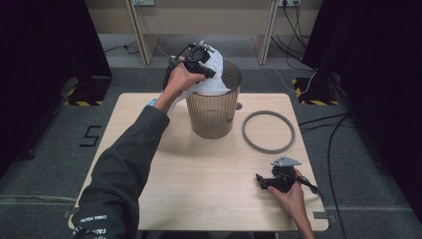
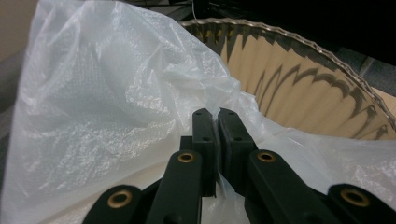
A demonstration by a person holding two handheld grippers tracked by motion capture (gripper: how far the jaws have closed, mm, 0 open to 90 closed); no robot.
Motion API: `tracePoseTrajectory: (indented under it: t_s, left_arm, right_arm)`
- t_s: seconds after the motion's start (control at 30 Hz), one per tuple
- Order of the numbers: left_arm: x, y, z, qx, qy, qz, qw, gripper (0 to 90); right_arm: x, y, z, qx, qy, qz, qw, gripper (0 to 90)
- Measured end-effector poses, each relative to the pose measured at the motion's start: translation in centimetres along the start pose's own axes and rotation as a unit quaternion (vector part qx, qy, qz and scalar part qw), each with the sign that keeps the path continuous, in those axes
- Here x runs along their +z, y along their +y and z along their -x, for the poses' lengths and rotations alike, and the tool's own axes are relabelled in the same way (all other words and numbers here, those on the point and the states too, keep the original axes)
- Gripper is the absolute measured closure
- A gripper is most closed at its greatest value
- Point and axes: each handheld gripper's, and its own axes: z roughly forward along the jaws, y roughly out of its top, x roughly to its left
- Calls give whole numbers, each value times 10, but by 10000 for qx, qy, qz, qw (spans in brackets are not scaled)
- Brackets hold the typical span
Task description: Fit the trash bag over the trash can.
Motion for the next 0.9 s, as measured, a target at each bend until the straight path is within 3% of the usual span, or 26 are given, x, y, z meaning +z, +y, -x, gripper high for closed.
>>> tracePoseTrajectory:
  t_s: [0.2,0.27,0.33,0.4,0.5,0.6,0.7,0.9]
  left_arm:
    - [8,-5,2,-65,-206,-165,9996,803]
    - [8,-5,2,-119,-248,-147,9995,724]
    - [3,-4,1,-276,-304,15,9992,605]
    - [-4,-2,0,-290,-317,146,9990,531]
    - [-22,0,-4,-397,-183,397,9983,420]
    - [-37,-3,-15,-533,4,491,9974,378]
    - [-47,-13,-32,-741,332,328,9962,347]
    - [-48,-39,-55,-1155,659,42,9911,287]
  right_arm:
    - [0,0,0,2,0,-1,10000,119]
    - [0,0,0,3,-1,-1,10000,119]
    - [0,0,0,-1,-2,1,10000,119]
    - [0,0,0,3,0,-1,10000,119]
    - [0,0,0,1,0,0,10000,119]
    - [0,0,0,2,0,0,10000,120]
    - [0,0,0,-1,-2,0,10000,119]
    - [0,0,0,1,-1,0,10000,119]
